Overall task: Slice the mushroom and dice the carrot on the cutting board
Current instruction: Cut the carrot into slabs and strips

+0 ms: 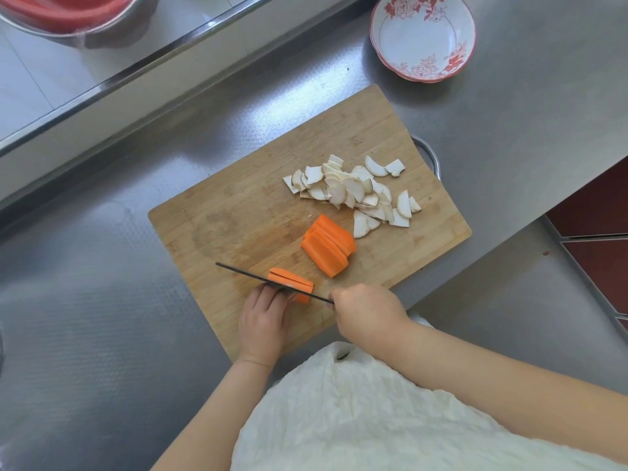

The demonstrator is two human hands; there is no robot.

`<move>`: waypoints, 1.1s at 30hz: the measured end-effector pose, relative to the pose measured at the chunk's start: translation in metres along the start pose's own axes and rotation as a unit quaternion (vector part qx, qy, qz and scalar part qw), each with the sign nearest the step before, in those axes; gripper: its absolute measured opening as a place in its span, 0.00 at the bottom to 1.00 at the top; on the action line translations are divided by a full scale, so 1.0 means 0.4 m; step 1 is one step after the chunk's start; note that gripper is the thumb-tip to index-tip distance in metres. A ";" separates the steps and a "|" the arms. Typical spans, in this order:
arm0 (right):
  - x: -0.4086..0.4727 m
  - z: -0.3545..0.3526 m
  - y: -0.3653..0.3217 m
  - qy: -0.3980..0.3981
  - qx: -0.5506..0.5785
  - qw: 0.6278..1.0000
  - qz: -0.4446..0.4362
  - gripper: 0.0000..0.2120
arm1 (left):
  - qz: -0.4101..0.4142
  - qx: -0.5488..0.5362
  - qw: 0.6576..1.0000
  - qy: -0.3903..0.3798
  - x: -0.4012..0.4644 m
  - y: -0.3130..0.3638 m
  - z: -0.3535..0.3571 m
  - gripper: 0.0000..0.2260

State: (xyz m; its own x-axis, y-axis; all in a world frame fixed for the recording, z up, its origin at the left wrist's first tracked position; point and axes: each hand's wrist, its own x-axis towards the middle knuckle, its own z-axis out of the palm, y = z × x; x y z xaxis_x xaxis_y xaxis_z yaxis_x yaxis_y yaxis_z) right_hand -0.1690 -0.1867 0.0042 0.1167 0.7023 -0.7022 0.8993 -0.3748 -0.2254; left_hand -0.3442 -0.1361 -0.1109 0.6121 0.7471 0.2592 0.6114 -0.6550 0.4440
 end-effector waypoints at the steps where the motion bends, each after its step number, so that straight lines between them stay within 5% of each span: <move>1: 0.000 -0.001 0.001 -0.002 -0.002 1.000 0.000 0.08 | -0.003 -0.003 1.000 -0.001 -0.003 -0.001 0.002 0.10; 17: 0.022 -0.055 -0.046 -0.084 -0.024 0.995 0.046 0.13 | -0.016 -0.044 0.999 -0.024 -0.014 -0.016 0.007 0.06; 33: 0.043 0.000 -0.021 -0.076 -0.008 0.996 0.043 0.11 | -0.006 -0.054 0.998 -0.030 -0.021 -0.020 0.008 0.03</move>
State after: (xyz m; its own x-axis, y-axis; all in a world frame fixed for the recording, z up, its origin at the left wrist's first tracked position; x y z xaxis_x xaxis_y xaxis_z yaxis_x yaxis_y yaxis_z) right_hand -0.1743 -0.1714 -0.0060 0.1289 0.5681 -0.8128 0.8952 -0.4193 -0.1511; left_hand -0.3526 -0.1377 -0.1193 0.6365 0.7440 0.2036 0.5622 -0.6282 0.5379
